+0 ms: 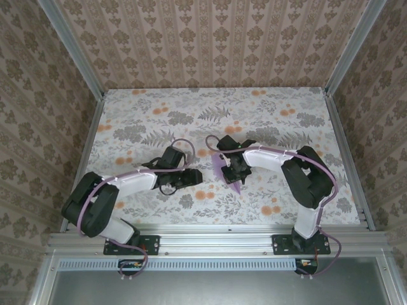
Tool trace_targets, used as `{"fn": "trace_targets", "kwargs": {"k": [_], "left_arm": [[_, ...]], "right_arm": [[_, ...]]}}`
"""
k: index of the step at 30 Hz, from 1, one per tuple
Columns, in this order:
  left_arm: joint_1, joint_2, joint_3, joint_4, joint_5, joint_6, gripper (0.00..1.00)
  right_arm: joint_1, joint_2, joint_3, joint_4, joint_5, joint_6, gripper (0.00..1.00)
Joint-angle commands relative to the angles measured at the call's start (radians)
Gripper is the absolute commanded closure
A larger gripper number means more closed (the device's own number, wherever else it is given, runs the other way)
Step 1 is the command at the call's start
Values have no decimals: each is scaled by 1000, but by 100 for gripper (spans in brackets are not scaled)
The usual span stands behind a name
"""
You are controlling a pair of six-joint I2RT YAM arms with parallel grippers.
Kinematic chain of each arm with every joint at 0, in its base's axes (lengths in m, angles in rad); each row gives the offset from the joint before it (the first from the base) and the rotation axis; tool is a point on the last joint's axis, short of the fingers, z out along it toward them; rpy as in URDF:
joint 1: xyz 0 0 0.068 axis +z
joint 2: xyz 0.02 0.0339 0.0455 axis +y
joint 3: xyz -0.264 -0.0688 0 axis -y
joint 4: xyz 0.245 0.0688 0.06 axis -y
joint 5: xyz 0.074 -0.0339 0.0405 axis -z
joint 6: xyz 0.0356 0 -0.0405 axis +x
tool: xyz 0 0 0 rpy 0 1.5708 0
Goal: Fold a paper plane with a square sheet of paper (pick it up from the middle)
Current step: Turn over a paper plane at the center of the table, then reset both arms
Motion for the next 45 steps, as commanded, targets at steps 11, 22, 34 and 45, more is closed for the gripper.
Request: {"fn": "trace_targets", "kwargs": {"k": [11,22,34,45], "left_arm": [[-47,23,82,36,24,1,41],[-45,-48,187,-128,-27,99,36],[-46,-114,329,-401,-145,419,22],[67,-231,226,-297,-503,659,0]], "right_arm": [[-7,-24,-40,30,-35,4,65],[-23,-193,16,-64,-80,-30,56],[-87,-315,43,-92,-260,-176,48],[-309,-510,-216,314,-275,-194,30]]}}
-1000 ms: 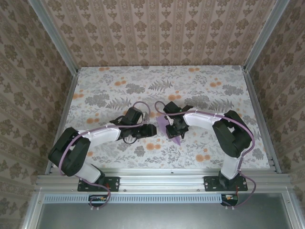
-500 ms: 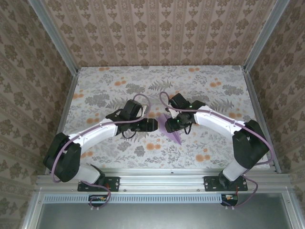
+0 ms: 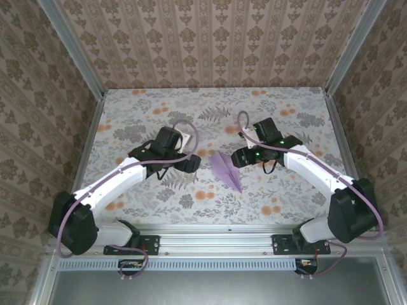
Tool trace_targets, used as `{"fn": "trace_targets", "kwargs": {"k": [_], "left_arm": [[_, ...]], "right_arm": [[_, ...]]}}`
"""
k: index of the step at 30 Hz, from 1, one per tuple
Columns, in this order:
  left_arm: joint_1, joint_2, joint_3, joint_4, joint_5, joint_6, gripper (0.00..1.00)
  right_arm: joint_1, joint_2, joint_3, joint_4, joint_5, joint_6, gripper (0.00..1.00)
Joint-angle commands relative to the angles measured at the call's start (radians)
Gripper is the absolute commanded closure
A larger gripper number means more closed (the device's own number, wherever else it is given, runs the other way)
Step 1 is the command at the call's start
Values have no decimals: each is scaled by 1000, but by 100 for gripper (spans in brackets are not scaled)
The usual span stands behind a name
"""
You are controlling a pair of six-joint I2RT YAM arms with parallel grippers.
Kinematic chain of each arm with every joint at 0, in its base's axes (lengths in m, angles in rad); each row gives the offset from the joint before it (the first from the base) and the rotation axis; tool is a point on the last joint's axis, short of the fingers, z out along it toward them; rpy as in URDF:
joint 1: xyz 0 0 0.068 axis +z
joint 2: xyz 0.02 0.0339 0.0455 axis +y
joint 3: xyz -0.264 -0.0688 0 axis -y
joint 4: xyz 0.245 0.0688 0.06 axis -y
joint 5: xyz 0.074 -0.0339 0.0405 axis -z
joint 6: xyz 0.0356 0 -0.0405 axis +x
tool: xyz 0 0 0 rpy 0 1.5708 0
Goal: Fold a paper plane with a square sheet of paper (pick it up from the middle)
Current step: Reset both arms
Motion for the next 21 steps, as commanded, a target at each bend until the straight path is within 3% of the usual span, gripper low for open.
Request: {"fn": "trace_targets", "kwargs": {"k": [1,4,5,6,13,17,21], "left_arm": [[75,-56,-85,84,-150,85,0],[129,-97,-186,210,-232,112,0],[148,-112,-226,265,-263,115,0],[173,-124,-264,316,-248,121,0],[399,-105,-307,442,-216,151,0],[501,-37,-339,591,-145,173,0],[540,71,-337,708,-124,209,0]], "right_arm": [[-77,-78,-96,207,11,11,28],[-137,-125,-184,346,56,37,22],[-150,-135,-213,395,94,50,16],[-159,-142,-242,443,131,53,12],[-251,-108,-308,565,351,10,4],[-308,-82,-355,717,407,-4,0],[-356,-9,-354,800,410,-6,0]]}}
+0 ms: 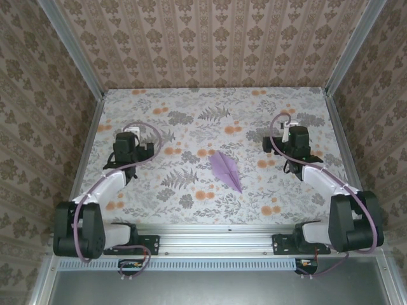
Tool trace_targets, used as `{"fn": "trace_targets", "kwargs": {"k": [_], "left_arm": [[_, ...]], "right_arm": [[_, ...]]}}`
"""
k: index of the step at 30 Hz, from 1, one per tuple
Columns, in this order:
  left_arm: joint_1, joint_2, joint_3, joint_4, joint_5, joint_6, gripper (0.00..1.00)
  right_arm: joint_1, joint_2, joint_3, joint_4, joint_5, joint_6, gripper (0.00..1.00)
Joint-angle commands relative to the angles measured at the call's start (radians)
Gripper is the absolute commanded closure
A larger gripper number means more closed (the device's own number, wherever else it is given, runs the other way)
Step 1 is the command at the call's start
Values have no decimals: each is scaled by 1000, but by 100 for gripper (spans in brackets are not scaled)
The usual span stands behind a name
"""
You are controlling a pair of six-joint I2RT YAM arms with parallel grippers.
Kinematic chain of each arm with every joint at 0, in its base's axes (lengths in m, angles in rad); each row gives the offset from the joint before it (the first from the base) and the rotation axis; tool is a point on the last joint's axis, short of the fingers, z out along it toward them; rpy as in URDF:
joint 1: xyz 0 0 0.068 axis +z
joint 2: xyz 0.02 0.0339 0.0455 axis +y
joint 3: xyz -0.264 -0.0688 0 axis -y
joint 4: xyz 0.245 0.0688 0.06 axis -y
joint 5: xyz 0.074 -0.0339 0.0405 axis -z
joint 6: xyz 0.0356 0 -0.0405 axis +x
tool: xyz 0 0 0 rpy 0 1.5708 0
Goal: Fold a paper plane with a square sheet of paper (pick it up from the middle)
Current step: Reset both arms
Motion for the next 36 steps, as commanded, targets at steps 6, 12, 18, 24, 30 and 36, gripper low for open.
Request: {"fn": "trace_targets", "kwargs": {"k": [6,12,18,24,30,36], "left_arm": [[38,177,-8,290,125,91,0],[61,238,17,331,124,104,0],[66,217,-49,430,119,94,0],[76,199,-119,541,126,80,0],[93,240,-207,739,161,81,0],[88,233,-207,722,119,65,0]], "right_arm": [[-75,145,-59,306,-24,-17,0],[-77,174,-77,358,-92,-40,0],[-77,156,-160,486,-115,-54,0],[-57,188,-241,653,-59,-57,0],[-57,189,-243,665,-58,-57,0],[-57,187,-243,667,-57,-56,0]]}}
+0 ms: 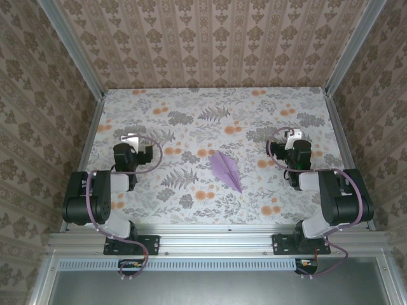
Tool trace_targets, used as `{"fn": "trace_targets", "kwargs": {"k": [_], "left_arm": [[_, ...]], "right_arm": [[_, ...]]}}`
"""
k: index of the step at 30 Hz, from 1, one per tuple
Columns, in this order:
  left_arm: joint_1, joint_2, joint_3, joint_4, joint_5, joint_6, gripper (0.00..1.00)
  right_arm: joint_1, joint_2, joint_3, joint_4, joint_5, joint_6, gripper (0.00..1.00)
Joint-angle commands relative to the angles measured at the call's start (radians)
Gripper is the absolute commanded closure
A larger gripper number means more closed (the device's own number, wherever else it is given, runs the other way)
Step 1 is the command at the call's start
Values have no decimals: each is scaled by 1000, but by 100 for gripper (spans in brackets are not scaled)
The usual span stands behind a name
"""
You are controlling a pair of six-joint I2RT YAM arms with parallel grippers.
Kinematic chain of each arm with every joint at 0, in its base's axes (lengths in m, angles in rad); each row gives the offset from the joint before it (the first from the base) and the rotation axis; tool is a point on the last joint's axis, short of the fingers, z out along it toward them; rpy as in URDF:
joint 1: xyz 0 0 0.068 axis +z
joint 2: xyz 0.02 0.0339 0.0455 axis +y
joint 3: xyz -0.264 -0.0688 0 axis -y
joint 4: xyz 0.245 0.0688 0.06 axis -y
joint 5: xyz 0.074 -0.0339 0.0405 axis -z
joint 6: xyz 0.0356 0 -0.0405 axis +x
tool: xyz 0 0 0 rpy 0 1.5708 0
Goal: Fold a paper plane with a square sheet of paper (pick it up from the middle)
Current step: Reset both arms
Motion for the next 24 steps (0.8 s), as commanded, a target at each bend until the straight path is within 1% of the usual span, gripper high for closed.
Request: {"fn": "trace_targets", "kwargs": {"k": [1,20,24], "left_arm": [[3,-3,-1,53,-17,-18,0],[4,-1,2,51,-21,-23,0],[6,-5,0,50,-6,-16,0]], "right_arm": [[4,4,-5,37,19,-8,0],[10,4,-3,35,25,-12,0],[10,6,-3,35,27,-12,0]]}}
